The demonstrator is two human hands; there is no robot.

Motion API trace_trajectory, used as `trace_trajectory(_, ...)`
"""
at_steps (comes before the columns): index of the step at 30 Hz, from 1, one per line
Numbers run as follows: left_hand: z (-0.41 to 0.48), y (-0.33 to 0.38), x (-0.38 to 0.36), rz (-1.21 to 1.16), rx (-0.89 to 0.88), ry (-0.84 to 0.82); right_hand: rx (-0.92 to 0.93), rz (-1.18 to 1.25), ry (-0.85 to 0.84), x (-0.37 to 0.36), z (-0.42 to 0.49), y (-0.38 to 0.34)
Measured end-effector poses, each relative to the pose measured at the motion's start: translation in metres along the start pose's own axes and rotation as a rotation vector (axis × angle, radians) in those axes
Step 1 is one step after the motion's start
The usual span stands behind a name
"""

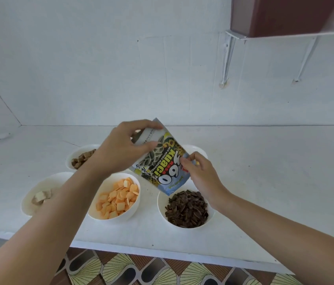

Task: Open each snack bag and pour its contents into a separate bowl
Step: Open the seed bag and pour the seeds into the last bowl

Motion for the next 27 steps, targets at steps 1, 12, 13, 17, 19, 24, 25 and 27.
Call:
trace_trajectory(1,0.001,-0.004,-0.005,0.029,0.007,-0.047,-0.044,-0.030,-0.015,0.001,-0.002,0.006)
trace_trajectory(12,0.010,0.023,-0.017,0.339,-0.304,-0.037,0.001,-0.178,-0.006,0.009,0.001,0.014)
trace_trajectory(13,0.011,0.029,-0.017,0.355,-0.326,-0.024,0.031,-0.182,0.009,0.009,0.002,0.010)
trace_trajectory(17,0.017,0.044,-0.012,0.330,-0.311,-0.020,0.227,-0.140,0.130,0.017,-0.002,-0.006)
trace_trajectory(19,0.019,0.043,-0.013,0.302,-0.301,-0.073,0.314,0.018,0.079,0.022,-0.004,-0.016)
trace_trajectory(24,0.019,0.028,-0.038,0.337,-0.361,-0.144,0.227,0.083,-0.123,0.017,-0.004,-0.020)
trace_trajectory(25,0.019,0.025,-0.042,0.339,-0.391,-0.142,0.220,0.053,-0.146,0.015,-0.006,-0.018)
trace_trajectory(27,0.019,0.022,-0.048,0.351,-0.471,-0.135,0.199,0.054,-0.159,0.015,-0.006,-0.013)
Point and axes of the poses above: each hand's wrist, its own z-axis towards the middle knuckle, its own x-axis out of the back of the hand, y = z × x, the point moved 1 cm from there along z, towards the middle knuckle, and after that the axes turned 12 degrees about x, right-handed, at the moved point
